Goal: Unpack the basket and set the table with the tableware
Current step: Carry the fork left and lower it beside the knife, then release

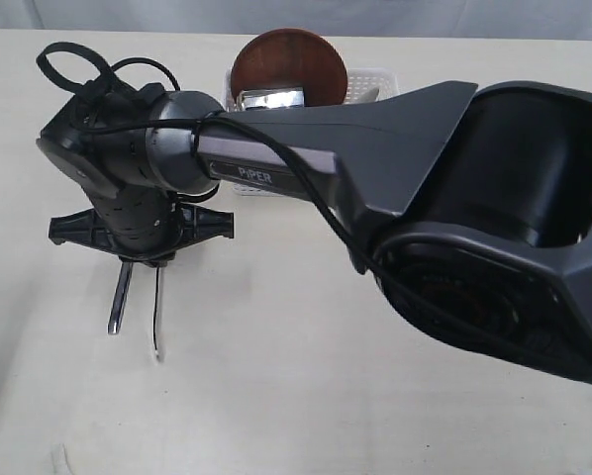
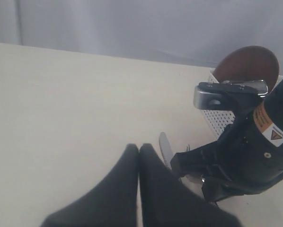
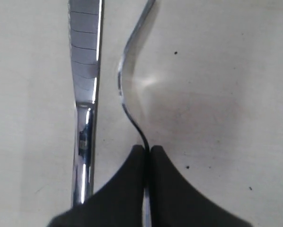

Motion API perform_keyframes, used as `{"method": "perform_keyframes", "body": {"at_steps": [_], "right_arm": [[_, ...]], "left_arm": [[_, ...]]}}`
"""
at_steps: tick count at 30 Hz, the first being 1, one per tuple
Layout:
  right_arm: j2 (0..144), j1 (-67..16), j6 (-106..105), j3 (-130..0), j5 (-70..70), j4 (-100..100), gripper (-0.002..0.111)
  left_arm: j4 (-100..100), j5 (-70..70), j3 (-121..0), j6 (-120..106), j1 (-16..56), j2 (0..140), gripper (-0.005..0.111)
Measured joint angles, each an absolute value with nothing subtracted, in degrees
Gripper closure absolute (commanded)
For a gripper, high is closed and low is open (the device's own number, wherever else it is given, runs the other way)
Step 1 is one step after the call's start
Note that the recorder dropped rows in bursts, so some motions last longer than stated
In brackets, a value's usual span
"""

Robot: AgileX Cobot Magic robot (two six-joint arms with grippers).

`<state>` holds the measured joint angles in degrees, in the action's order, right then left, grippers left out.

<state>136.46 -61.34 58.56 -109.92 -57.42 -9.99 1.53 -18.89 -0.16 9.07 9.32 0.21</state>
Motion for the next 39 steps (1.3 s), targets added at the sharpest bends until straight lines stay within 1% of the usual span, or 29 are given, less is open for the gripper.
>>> {"method": "perform_keyframes", "body": {"at_steps": [6,12,28,29,30,34,35,37,39], "right_arm": [[136.6,-61.3,59.9,-109.9,-57.8,-12.1,0.108],[136.6,-61.3,60.6,-109.9,-62.0,-17.7,0.108],[136.1,-62.8,65.1,-109.9,-61.6,-22.4,0.108],[136.1,-62.9,65.1,-109.9,-61.0,-22.3,0.106],[136.1,-62.8,65.2,-109.9,-60.4,-22.1,0.102],[136.1,-62.9,65.5,-109.9,-58.9,-21.4,0.079],[136.1,-62.9,65.5,-109.9,-58.8,-21.4,0.076],[136.1,-62.9,65.8,-109.9,-58.8,-21.4,0.071],[136.1,-62.9,66.1,-109.9,-58.8,-21.4,0.071]], "left_arm": [[1.5,-18.9,-0.2,9.1,9.3,0.2,0.107],[1.5,-18.9,-0.2,9.1,9.3,0.2,0.107],[1.5,-18.9,-0.2,9.1,9.3,0.2,0.107],[1.5,-18.9,-0.2,9.1,9.3,0.2,0.107],[1.5,-18.9,-0.2,9.1,9.3,0.2,0.107],[1.5,-18.9,-0.2,9.1,9.3,0.2,0.107],[1.5,-18.9,-0.2,9.1,9.3,0.2,0.107],[1.5,-18.9,-0.2,9.1,9.3,0.2,0.107],[1.5,-18.9,-0.2,9.1,9.3,0.2,0.107]]}}
